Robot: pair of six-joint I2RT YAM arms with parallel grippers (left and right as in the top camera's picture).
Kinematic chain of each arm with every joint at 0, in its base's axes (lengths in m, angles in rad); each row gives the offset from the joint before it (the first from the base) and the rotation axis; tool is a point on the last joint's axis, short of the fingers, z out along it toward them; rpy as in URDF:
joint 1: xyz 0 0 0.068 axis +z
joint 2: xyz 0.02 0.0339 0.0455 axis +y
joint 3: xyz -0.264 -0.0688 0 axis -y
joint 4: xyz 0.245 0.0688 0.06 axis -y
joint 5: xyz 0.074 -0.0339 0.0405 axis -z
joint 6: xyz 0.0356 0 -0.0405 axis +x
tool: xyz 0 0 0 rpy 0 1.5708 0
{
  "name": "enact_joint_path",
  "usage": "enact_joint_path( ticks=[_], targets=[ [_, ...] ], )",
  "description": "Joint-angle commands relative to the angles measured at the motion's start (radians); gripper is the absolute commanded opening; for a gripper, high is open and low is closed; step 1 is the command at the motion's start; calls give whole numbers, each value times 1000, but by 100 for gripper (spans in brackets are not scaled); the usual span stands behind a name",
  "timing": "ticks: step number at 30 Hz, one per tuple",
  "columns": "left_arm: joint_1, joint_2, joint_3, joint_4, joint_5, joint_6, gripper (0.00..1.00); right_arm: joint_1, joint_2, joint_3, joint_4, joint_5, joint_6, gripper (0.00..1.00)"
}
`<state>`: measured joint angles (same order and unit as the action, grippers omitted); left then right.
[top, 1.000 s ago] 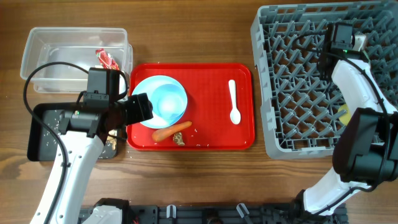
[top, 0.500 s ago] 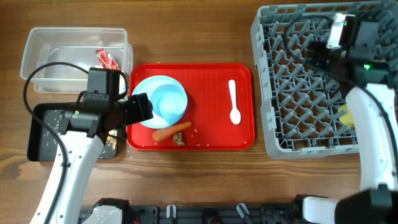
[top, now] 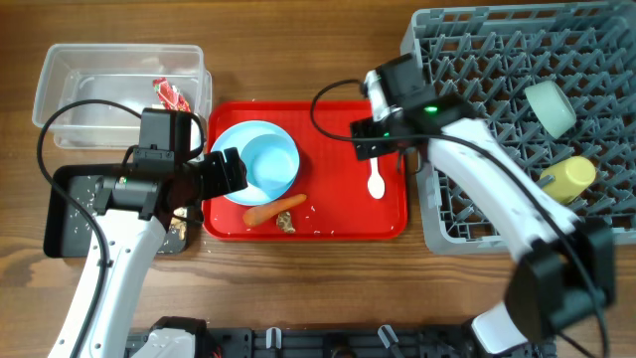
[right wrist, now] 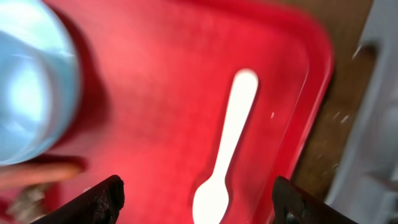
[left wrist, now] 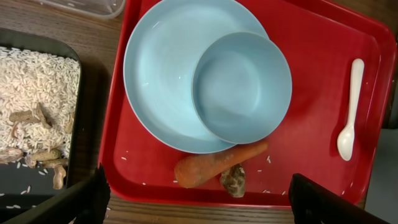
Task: Sort waste into correct bins and load items into the dishwasher rack
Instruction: 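Carry the green bowl right and place it in the dish rack, then grasp the white spoon with the right gripper and place it in the rack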
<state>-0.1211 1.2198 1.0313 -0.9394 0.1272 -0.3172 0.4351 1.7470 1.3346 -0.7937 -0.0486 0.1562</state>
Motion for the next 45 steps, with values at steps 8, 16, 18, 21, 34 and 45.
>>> enact_joint_path(
  ticks=[8,16,18,21,34,45],
  targets=[
    [6,-8,3,-5,-5,-6,93,11,266,-2,0,69,162,74],
    [6,-8,3,-5,-5,-6,93,12,286,-2,-5,55,169,38],
    [6,-8,3,-6,-5,-6,93,12,286,-2,-6,55,182,30],
    [6,-8,3,-10,-5,-6,93,12,286,-2,-8,55,187,22],
    [6,-8,3,-14,-6,-6,93,9,63,3,-34,60,153,8],
    [6,-8,3,-13,-6,-6,94,-127,-263,-20,-225,407,79,9]
  ],
)
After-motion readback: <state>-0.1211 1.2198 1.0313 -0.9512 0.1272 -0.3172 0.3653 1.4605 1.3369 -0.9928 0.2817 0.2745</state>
